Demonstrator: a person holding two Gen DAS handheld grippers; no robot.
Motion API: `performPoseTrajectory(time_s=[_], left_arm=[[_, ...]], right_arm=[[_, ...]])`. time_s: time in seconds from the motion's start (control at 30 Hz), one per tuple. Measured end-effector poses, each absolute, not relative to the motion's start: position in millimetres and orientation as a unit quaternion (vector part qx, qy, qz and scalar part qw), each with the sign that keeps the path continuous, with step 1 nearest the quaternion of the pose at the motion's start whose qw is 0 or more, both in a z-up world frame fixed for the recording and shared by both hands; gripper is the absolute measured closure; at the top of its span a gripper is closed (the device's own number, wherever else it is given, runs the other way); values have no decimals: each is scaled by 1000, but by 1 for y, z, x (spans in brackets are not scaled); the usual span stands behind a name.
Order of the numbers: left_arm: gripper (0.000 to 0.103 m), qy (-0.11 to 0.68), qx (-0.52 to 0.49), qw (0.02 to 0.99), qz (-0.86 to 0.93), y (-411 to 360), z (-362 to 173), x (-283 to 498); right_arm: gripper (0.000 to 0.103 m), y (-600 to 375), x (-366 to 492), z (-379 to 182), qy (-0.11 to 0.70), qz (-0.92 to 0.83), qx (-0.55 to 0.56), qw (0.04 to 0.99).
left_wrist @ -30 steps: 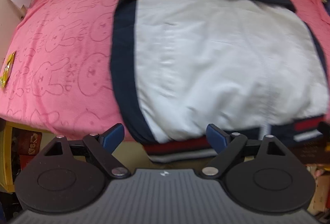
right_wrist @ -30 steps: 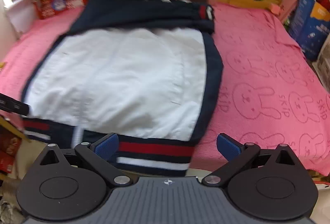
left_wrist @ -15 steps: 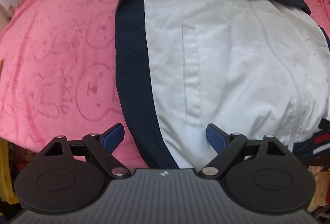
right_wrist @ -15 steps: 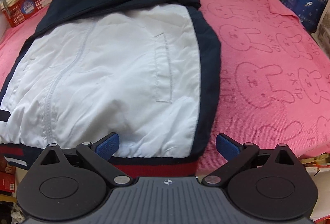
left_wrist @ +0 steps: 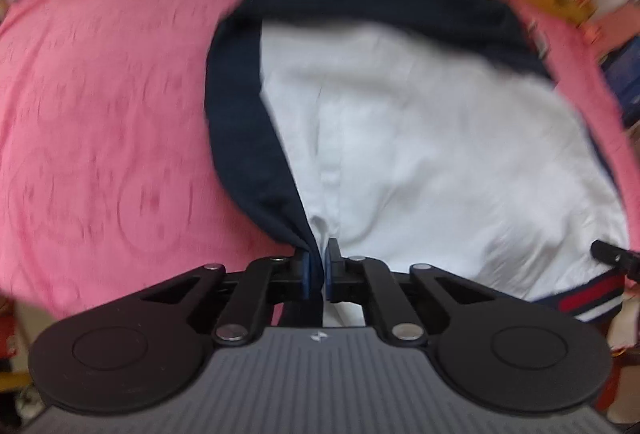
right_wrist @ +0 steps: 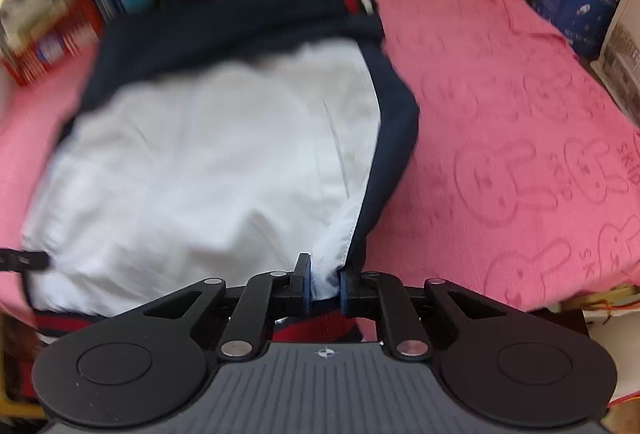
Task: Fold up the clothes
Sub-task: 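Lift the striped hem with both grippers and fold it toward the collar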
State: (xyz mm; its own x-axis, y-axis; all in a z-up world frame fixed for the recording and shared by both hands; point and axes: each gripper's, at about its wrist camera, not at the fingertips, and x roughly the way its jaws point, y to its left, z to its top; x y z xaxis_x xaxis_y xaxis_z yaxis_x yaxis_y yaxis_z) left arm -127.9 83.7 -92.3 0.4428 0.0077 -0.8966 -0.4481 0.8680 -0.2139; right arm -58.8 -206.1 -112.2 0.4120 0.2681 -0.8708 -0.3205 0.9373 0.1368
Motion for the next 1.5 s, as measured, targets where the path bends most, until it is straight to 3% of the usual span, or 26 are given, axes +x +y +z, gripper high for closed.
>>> performPoseTrajectory(time_s=[0.17, 0.23, 0.33, 0.53, 0.57, 0.6, 0.63, 0.67, 0.7, 0.73, 0.83, 0.97, 1.07, 1.37, 1.43, 1.5], left_arm=[[97, 462, -177, 862, 109, 106, -46, -90], [86, 455, -167, 867, 117, 118, -39, -69], [80, 456, -170, 863, 135, 142, -41, -38], [33, 483, -154, 836, 210, 171, -46, -6], [32, 483, -142, 836, 219, 172, -44, -5], [30, 483, -127, 837, 222, 172, -42, -6], [27, 483, -115, 838, 224, 173, -39, -8], [26, 482, -107, 840, 227, 173, -37, -12], [22, 478, -102, 841, 230, 174, -35, -17], [21, 473, -99, 845, 231, 174, -32, -24], [19, 465, -74, 855, 219, 173, -30, -46], [20, 475, -15, 862, 178, 156, -35, -70], [21, 460, 18, 880, 115, 142, -37, -78], [21, 406, 109, 907, 29, 128, -64, -7], [24, 406, 107, 907, 30, 133, -67, 11], [30, 386, 86, 918, 38, 141, -56, 15]], right_arm=[[90, -179, -25, -58, 466, 215, 27, 858], [90, -165, 6, -51, 458, 221, 52, 859], [90, -146, 57, -55, 456, 221, 66, 860], [83, -128, 162, -133, 541, 206, 44, 814], [82, -128, 170, -141, 549, 211, 43, 808], [73, -132, 171, -138, 539, 230, 46, 809], [53, -138, 170, -133, 525, 253, 51, 811], [40, -143, 169, -128, 510, 275, 55, 813], [15, -151, 167, -121, 488, 294, 50, 820], [3, -159, 164, -111, 458, 309, 33, 833], [3, -178, 157, -91, 397, 338, -50, 852], [3, -183, 135, -103, 360, 354, -236, 831], [4, -174, 115, -130, 339, 369, -353, 790], [11, -102, 134, -168, 367, 429, -308, 766], [93, -92, 145, -179, 402, 421, -304, 754], [92, -99, 151, -164, 414, 405, -254, 774]])
